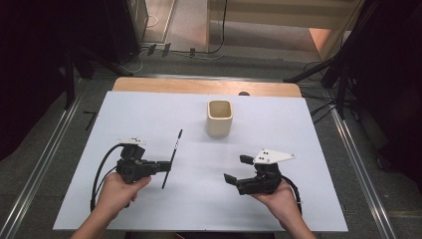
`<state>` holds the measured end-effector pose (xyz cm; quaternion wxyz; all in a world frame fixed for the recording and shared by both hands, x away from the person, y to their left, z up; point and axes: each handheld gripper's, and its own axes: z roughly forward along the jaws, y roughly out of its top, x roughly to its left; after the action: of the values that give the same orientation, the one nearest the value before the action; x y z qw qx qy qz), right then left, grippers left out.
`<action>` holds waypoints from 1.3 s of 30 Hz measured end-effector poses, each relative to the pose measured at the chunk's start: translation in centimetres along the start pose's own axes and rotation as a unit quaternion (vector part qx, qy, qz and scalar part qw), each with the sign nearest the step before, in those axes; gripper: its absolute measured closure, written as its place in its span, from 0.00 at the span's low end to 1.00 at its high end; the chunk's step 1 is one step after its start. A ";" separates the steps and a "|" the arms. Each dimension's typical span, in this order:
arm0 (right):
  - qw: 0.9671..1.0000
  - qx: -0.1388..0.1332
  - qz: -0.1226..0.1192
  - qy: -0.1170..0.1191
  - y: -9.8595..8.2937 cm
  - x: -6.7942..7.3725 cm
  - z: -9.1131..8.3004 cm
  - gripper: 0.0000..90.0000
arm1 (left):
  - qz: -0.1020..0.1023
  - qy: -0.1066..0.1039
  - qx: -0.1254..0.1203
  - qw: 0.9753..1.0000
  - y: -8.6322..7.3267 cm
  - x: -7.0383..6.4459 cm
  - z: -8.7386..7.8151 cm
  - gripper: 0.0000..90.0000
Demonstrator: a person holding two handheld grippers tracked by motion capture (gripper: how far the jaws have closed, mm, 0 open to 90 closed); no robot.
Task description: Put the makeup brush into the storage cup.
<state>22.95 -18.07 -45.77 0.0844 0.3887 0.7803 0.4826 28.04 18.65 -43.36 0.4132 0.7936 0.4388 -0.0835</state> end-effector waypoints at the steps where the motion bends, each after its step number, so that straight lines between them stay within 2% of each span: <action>1: 1.000 0.002 0.004 -0.009 0.1 0.0 0.1 0.15 | -0.002 -0.001 -0.002 1.000 0.0 0.0 0.1 0.95; 7: 1.000 0.001 0.020 -0.004 0.5 0.4 0.6 0.16 | -0.004 -0.004 -0.009 1.000 -0.2 -0.3 0.8 0.95; 16: 0.999 -0.014 0.045 0.004 1.3 1.0 1.2 0.17 | -0.008 -0.015 -0.021 1.000 -0.5 -0.6 1.4 0.95; 19: 0.999 -0.014 0.048 0.003 1.5 1.1 1.4 0.17 | -0.009 -0.013 -0.031 0.999 -0.7 -0.7 1.4 0.95; 22: 0.999 -0.012 0.045 -0.003 1.6 1.4 1.5 0.18 | -0.016 -0.020 -0.035 0.999 -1.0 -0.8 1.7 0.95; 25: 0.999 -0.009 0.049 0.000 1.7 1.6 1.9 0.18 | -0.014 -0.021 -0.030 0.999 -1.1 -1.1 2.1 0.95; 29: 0.998 -0.012 0.058 0.006 1.8 1.7 2.1 0.18 | -0.016 -0.029 -0.046 0.998 -1.2 -1.3 2.2 0.95; 32: 0.998 -0.016 0.059 0.005 2.0 1.8 2.2 0.18 | -0.010 -0.031 -0.056 0.998 -1.3 -1.4 2.2 0.95; 39: 0.998 -0.017 0.060 0.008 2.6 2.3 2.9 0.19 | -0.020 -0.031 -0.062 0.997 -1.5 -1.6 2.6 0.95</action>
<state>24.21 -13.92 -44.58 0.0556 0.4291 0.7479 0.5034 26.54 16.21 -45.12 0.4730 0.7549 0.4456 -0.0890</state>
